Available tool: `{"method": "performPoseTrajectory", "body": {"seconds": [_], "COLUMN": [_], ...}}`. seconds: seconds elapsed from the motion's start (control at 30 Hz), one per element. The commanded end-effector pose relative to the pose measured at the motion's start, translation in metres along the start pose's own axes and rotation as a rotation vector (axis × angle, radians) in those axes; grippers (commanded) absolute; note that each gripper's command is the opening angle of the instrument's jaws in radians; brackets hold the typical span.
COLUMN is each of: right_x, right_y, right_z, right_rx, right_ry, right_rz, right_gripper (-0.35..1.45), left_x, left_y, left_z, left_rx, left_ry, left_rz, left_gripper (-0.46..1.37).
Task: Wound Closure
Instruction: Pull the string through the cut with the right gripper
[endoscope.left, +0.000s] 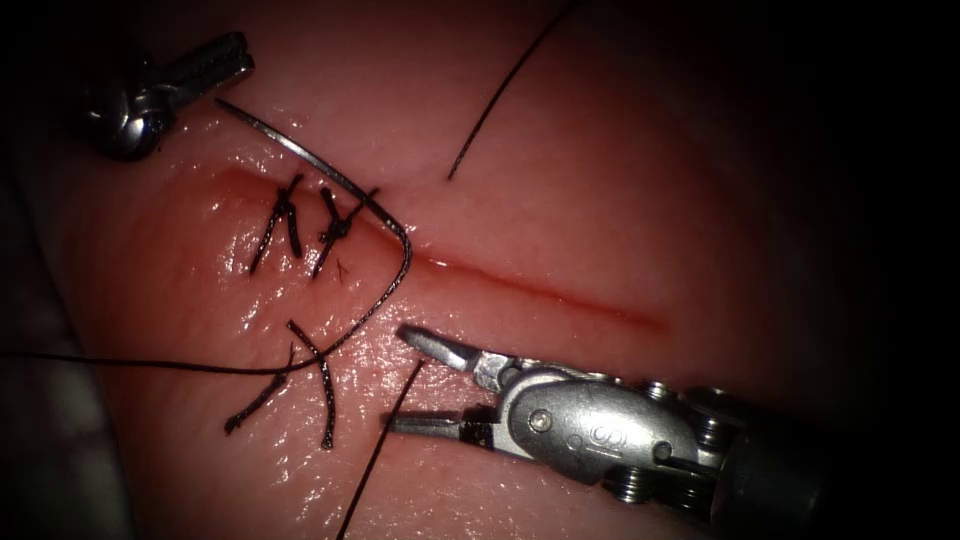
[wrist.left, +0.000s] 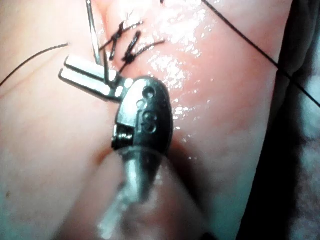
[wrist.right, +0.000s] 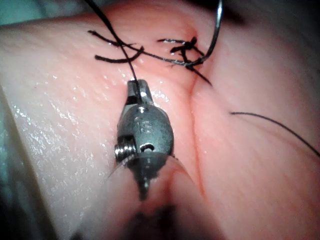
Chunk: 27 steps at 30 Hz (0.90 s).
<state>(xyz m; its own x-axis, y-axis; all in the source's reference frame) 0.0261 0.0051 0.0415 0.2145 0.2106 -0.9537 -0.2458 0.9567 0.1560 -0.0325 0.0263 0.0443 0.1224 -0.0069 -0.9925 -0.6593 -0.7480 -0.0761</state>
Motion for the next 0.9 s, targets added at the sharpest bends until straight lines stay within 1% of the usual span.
{"method": "performPoseTrajectory", "body": {"seconds": [0.03,0.13,0.23,0.33,0.5,0.63,0.7,0.73,0.9], "right_x": [0.0000,0.0002,0.0007,0.0017,0.0031,0.0043,0.0049,0.0050,0.0059], "right_y": [0.0000,-0.0001,-0.0009,-0.0021,-0.0036,-0.0053,-0.0066,-0.0067,-0.0096], "right_z": [-0.0001,-0.0001,-0.0005,-0.0011,-0.0016,-0.0019,-0.0020,-0.0020,-0.0018], "right_rx": [-0.003,0.009,0.059,0.092,0.117,0.152,0.168,0.170,0.211], "right_ry": [0.001,0.004,-0.004,0.001,0.007,0.007,0.013,0.012,0.018], "right_rz": [0.001,-0.017,-0.065,-0.087,-0.105,-0.120,-0.128,-0.129,-0.150], "right_gripper": [-0.35,-0.35,-0.35,-0.35,-0.35,-0.35,-0.35,-0.35,-0.35], "left_x": [0.0000,0.0000,0.0000,0.0000,0.0000,0.0000,0.0000,0.0000,0.0000], "left_y": [0.0000,0.0000,0.0000,0.0000,0.0000,0.0000,0.0000,0.0000,0.0000], "left_z": [0.0000,0.0000,0.0000,0.0000,0.0000,0.0000,0.0000,0.0000,0.0000], "left_rx": [-0.002,-0.002,-0.002,-0.002,-0.002,-0.002,-0.002,-0.002,-0.002], "left_ry": [0.000,0.000,0.000,0.000,0.000,0.000,0.000,0.000,0.000], "left_rz": [0.000,0.000,0.000,0.000,0.000,0.000,0.000,0.000,0.000], "left_gripper": [-0.39,-0.39,-0.39,-0.39,-0.39,-0.39,-0.39,-0.39,-0.39]}}
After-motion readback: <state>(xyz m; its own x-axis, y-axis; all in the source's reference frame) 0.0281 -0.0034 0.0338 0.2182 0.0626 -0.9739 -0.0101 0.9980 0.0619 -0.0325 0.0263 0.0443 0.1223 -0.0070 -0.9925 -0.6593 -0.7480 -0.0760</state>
